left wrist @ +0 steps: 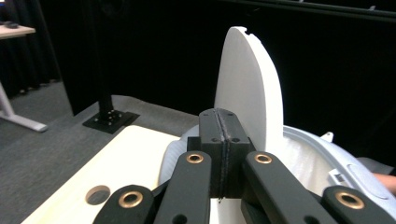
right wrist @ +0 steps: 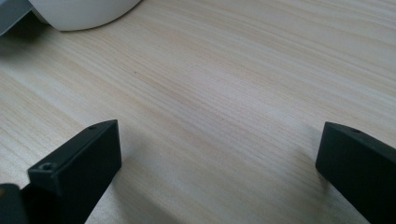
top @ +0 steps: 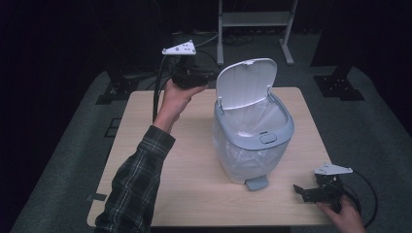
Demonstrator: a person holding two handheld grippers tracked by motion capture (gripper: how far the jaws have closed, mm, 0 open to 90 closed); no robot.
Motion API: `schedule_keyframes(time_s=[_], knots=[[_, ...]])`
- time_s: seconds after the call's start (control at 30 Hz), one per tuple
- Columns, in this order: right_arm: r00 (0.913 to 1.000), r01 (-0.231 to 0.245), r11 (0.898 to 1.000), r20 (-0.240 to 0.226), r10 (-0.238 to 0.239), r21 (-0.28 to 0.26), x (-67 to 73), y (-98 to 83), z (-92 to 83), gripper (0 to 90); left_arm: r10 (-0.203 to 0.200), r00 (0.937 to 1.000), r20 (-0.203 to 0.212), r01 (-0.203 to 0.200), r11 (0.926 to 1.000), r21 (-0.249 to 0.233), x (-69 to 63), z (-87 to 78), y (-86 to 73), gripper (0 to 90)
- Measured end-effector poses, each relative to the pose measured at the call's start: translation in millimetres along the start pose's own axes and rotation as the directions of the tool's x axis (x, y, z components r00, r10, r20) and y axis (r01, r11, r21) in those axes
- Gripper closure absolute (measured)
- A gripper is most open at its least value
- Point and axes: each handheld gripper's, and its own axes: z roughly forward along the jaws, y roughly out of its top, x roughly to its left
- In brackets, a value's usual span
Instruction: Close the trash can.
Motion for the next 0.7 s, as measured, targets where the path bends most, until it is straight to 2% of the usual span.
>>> schedule_keyframes(time_s=[0.4,0.7], knots=[[1.0,0.0,1.0,0.0,0.0,0.0,0.0,0.0,0.0,0.0,0.034,0.9972,0.066,-0.036,0.9991,0.021,-22.6,11.2,-0.1,90.0],[1.0,0.002,1.0,0.001,-0.002,0.0,-0.1,0.0,0.0,0.0,0.041,0.9913,0.125,-0.048,0.9976,0.051,-37.5,20.6,-1.6,90.0]])
